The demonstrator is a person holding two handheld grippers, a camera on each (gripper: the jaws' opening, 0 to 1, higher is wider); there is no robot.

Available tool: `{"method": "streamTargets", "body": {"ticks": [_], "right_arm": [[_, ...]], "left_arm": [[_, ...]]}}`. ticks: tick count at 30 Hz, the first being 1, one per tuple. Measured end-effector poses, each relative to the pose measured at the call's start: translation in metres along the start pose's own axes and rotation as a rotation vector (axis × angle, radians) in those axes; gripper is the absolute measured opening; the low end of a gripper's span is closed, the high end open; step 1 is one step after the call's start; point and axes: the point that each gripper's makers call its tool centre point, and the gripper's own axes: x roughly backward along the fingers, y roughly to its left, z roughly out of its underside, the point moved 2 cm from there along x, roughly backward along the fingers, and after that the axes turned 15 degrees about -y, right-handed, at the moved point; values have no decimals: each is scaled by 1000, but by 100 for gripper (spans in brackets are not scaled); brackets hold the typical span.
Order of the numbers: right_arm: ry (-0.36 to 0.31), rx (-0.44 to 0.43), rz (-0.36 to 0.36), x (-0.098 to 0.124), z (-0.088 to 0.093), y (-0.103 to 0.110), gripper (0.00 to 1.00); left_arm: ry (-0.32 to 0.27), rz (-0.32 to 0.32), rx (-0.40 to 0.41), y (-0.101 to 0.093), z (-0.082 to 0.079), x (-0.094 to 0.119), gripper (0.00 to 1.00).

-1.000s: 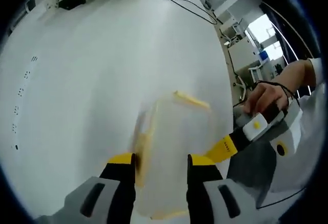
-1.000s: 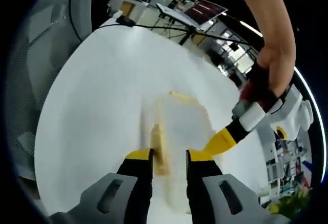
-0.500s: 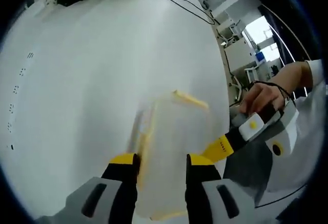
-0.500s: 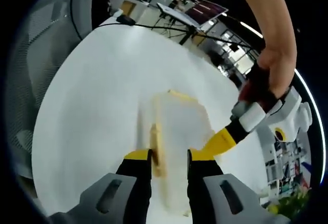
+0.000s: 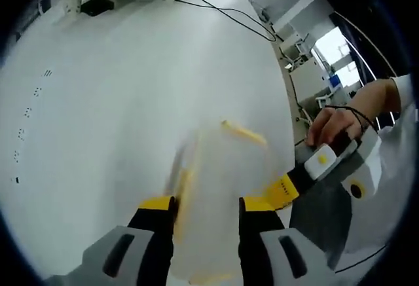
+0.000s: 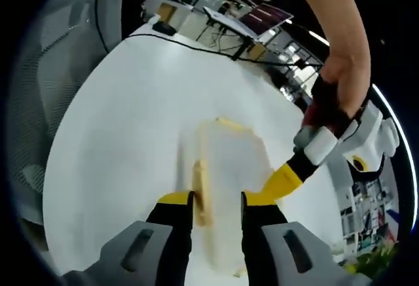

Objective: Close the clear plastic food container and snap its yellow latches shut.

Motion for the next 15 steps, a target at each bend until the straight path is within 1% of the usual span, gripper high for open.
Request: {"method": "streamTargets", "body": {"ticks": [1, 2, 3, 4, 6, 7, 8, 9, 11, 12, 13, 14, 15], "right_arm": [[-3, -22, 0, 1, -1, 0, 24], [-4, -30, 0, 1, -2, -1, 24], [-9, -36, 7, 2, -4, -3, 24], [-10, -44, 11, 4, -5, -4, 25], [-13, -75, 22, 7, -7, -5, 26], [-16, -87, 26, 8, -8, -6, 27], [-23, -117, 32, 10, -9, -6, 28], [-23, -134, 35, 11, -8, -7, 29], [-19, -146, 49, 16, -6, -9, 30], [-16, -156, 56, 18, -5, -10, 31], [-11, -174, 63, 20, -4, -10, 31], [-11, -184, 68, 21, -3, -11, 32], [-9, -191, 74, 23, -2, -12, 32]], "left_arm": [[-26, -14, 7, 0, 0, 1, 32], [-66, -30, 4, -1, -1, 3, 31], [-89, -35, -4, -1, -1, 5, 31], [-130, -50, -2, -4, -1, 8, 31], [-182, -65, 10, 0, -1, 9, 32], [-226, -80, 8, -1, -2, 13, 32], [-253, -93, 6, -2, -2, 16, 32], [-295, -111, 2, -3, -2, 20, 32], [-350, -134, 7, -7, 1, 27, 32], [-372, -151, 3, -8, 4, 29, 33], [-371, -157, 5, -9, 9, 30, 33], [-421, -180, -5, -9, 9, 33, 34], [-412, -181, 18, -11, 15, 35, 33]]}}
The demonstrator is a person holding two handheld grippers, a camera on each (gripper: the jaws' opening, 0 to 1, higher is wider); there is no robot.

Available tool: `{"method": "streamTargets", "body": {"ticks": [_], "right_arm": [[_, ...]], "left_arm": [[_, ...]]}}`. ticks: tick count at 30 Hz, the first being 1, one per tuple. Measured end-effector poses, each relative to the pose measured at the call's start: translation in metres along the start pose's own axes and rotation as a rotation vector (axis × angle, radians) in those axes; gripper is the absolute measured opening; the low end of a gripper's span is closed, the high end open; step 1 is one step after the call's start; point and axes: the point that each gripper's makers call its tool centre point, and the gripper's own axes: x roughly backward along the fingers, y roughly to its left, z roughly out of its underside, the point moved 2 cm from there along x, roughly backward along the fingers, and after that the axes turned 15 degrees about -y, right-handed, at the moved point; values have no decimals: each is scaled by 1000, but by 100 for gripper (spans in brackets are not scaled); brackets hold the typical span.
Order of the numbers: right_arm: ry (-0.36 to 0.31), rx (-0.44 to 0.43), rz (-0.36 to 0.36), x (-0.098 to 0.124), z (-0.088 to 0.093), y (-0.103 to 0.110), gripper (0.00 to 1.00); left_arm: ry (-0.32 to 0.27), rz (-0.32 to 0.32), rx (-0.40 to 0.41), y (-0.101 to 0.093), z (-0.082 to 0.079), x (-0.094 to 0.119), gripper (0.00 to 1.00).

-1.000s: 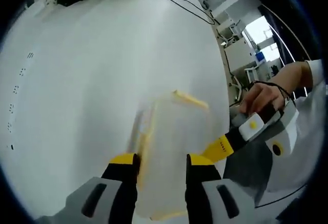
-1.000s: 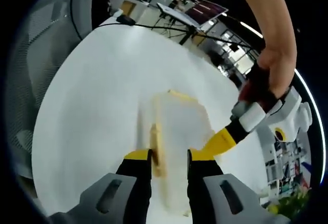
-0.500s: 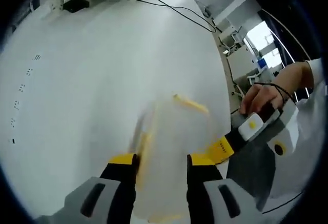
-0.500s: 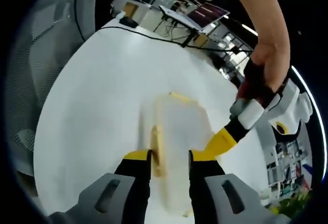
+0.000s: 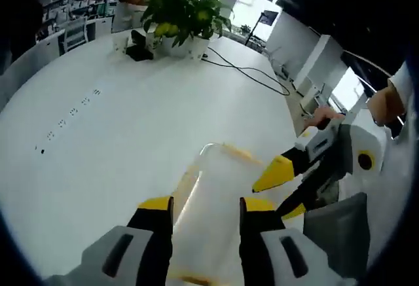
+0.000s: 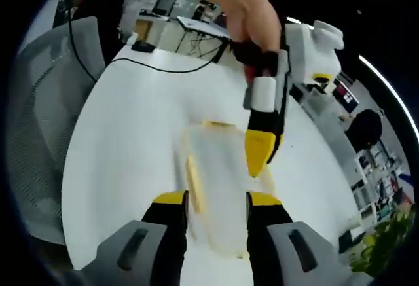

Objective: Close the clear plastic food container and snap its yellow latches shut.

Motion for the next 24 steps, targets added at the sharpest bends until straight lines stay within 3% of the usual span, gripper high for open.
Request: {"method": "streamTargets", "body": {"ticks": [6, 12, 17, 19, 24], "right_arm": [[11, -47, 42, 8, 4, -8, 35], [21, -117, 81, 16, 12, -14, 41], [42, -156, 107, 23, 25, -17, 43], [47, -169, 116, 25, 28, -18, 44], [58, -239, 139, 27, 38, -18, 48]], "left_arm": [[-117, -133, -55, 10, 5, 17, 35], [-249, -216, -78, 4, 3, 34, 38], [-293, -234, -55, -6, 17, 42, 42], [-339, -285, -67, -5, 20, 49, 42], [-385, -360, -82, -3, 29, 59, 45]]}}
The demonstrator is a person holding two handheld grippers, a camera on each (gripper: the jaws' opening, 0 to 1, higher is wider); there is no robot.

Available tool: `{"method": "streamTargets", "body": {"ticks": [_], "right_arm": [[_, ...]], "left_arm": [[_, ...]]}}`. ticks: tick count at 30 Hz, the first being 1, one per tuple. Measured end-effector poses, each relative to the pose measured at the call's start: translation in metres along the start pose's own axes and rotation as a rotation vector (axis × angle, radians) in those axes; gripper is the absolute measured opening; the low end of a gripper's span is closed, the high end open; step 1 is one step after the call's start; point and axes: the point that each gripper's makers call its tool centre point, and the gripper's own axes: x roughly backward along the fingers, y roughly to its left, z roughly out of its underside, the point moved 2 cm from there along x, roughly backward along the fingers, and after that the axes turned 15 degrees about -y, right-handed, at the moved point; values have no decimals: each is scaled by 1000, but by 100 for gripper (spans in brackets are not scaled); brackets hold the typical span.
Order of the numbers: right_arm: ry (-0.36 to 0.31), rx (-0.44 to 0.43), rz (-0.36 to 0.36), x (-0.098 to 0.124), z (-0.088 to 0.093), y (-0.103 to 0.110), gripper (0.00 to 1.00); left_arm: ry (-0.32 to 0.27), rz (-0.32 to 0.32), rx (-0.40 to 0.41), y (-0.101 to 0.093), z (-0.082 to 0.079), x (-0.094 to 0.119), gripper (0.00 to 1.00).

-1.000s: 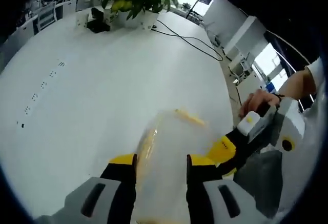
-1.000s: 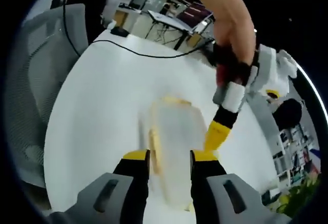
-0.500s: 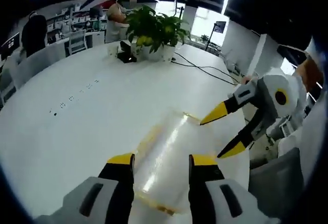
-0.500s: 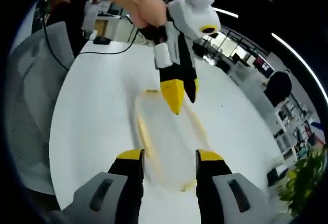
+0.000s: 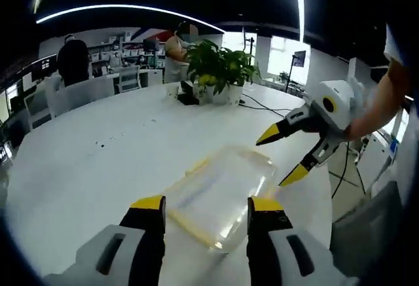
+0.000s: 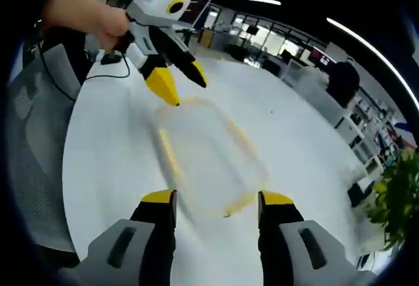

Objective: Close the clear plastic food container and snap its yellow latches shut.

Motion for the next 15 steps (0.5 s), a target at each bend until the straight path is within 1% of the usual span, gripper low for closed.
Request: {"method": "streamTargets", "body": {"ticks": [2, 8, 13, 14, 15], "right_arm": [[7, -33, 8, 0, 4, -1, 49], [29, -102, 19, -2, 18, -2, 50], [36, -164, 19, -7, 27, 0, 52], [38, -169, 20, -8, 28, 0, 52], [44, -172, 22, -10, 30, 0, 52]], "left_arm": [[-21, -21, 27, -1, 3, 3, 46], [-27, -28, 38, -12, 22, 7, 54], [-2, -21, 36, -15, 37, 5, 57], [25, -19, 26, -16, 43, 4, 57], [36, -18, 21, -16, 46, 4, 57]]}}
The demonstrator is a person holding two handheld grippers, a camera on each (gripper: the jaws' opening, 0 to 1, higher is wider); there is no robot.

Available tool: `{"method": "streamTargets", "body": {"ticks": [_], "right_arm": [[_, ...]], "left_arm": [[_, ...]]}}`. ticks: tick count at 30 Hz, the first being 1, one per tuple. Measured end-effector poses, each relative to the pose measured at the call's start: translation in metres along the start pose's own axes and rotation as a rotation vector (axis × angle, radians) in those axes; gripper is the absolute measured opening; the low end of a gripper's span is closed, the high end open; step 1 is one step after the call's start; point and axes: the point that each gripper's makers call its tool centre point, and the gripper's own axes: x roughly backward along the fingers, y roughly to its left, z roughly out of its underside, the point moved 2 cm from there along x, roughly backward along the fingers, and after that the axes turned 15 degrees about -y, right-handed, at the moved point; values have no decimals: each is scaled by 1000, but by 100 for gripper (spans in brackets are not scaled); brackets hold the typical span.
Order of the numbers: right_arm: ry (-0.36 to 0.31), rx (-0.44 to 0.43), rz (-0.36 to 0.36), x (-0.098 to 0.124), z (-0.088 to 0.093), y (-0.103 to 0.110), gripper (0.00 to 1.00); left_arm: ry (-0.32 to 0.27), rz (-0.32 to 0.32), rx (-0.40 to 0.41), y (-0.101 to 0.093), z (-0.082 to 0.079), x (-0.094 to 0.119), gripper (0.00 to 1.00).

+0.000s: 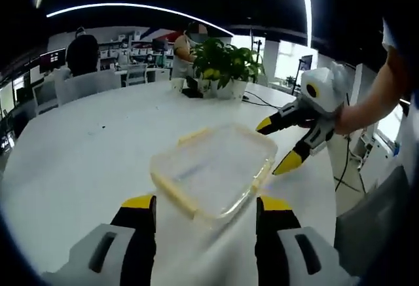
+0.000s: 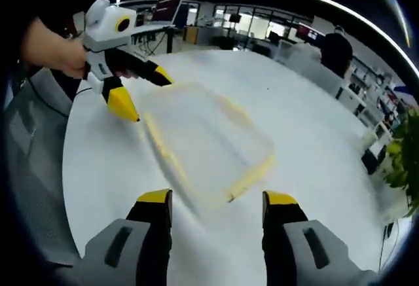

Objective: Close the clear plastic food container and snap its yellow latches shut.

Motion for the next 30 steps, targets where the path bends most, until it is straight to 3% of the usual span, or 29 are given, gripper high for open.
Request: {"method": "streamTargets", "body": {"ticks": [10, 19, 30], "right_arm": [[18, -25, -9, -13, 7, 3, 49], [14, -44, -6, -17, 7, 4, 45], [23, -45, 19, -21, 5, 11, 42]], "left_arm": [[21, -6, -6, -1, 17, -9, 52], [30, -2, -40, 1, 19, -11, 41], [30, -1, -61, 4, 20, -6, 38]]}}
